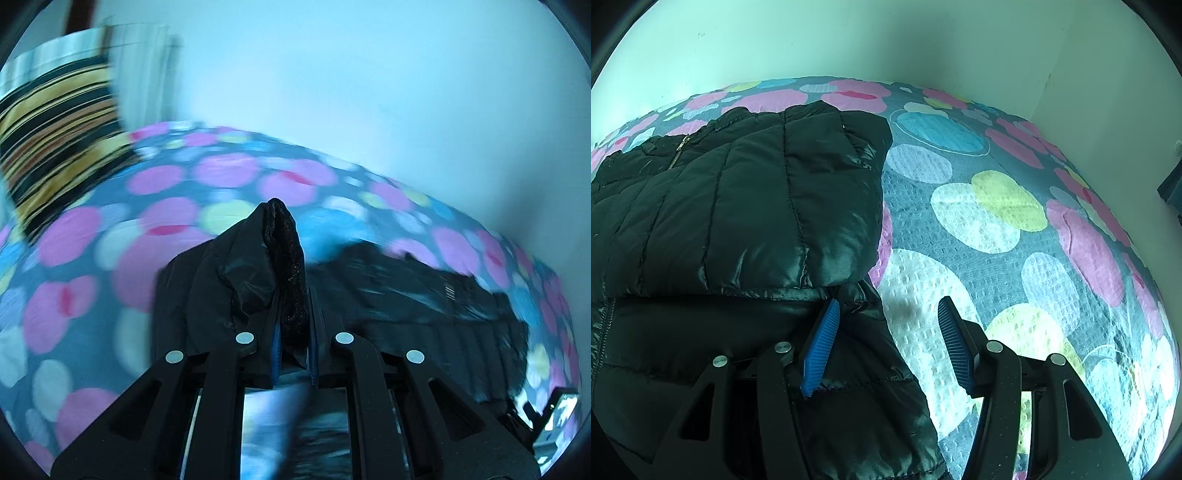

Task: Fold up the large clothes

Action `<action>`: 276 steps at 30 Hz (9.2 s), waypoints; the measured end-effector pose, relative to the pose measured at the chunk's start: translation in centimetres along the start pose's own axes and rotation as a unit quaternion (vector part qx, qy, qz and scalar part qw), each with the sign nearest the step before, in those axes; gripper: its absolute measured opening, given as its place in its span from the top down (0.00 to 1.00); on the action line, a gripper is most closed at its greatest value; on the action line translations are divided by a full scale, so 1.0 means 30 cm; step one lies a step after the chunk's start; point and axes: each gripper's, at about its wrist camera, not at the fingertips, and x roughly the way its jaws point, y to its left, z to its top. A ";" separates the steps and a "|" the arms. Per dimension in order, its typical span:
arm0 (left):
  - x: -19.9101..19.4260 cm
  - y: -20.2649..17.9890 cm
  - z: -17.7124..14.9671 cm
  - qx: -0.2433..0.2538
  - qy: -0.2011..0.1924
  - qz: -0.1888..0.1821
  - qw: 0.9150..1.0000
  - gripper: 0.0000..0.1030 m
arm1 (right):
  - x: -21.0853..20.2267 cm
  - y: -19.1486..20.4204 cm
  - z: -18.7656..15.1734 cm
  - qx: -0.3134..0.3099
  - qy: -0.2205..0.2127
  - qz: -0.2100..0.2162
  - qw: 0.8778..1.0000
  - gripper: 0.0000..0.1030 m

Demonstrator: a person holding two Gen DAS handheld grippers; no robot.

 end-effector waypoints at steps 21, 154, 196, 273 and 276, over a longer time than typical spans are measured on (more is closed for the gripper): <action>0.294 -0.856 -0.307 0.191 0.091 -0.083 0.974 0.89 | 0.018 -0.017 -0.004 0.019 0.002 0.022 1.000 0.46; 0.343 -0.071 -0.114 0.119 0.035 0.126 0.984 0.36 | 0.067 0.149 0.216 -0.052 0.006 0.064 0.997 0.93; 0.585 -0.161 -0.107 0.223 0.071 0.204 0.950 0.40 | 0.074 0.202 0.377 -0.057 -0.006 0.083 0.995 0.77; -0.381 0.138 -0.801 0.084 0.136 -0.178 0.971 0.86 | -0.544 -0.290 -0.554 0.018 0.059 0.287 0.956 0.89; -0.435 0.153 -0.760 0.064 0.123 -0.201 0.970 0.87 | -0.580 -0.340 -0.543 0.044 0.054 0.317 0.946 0.90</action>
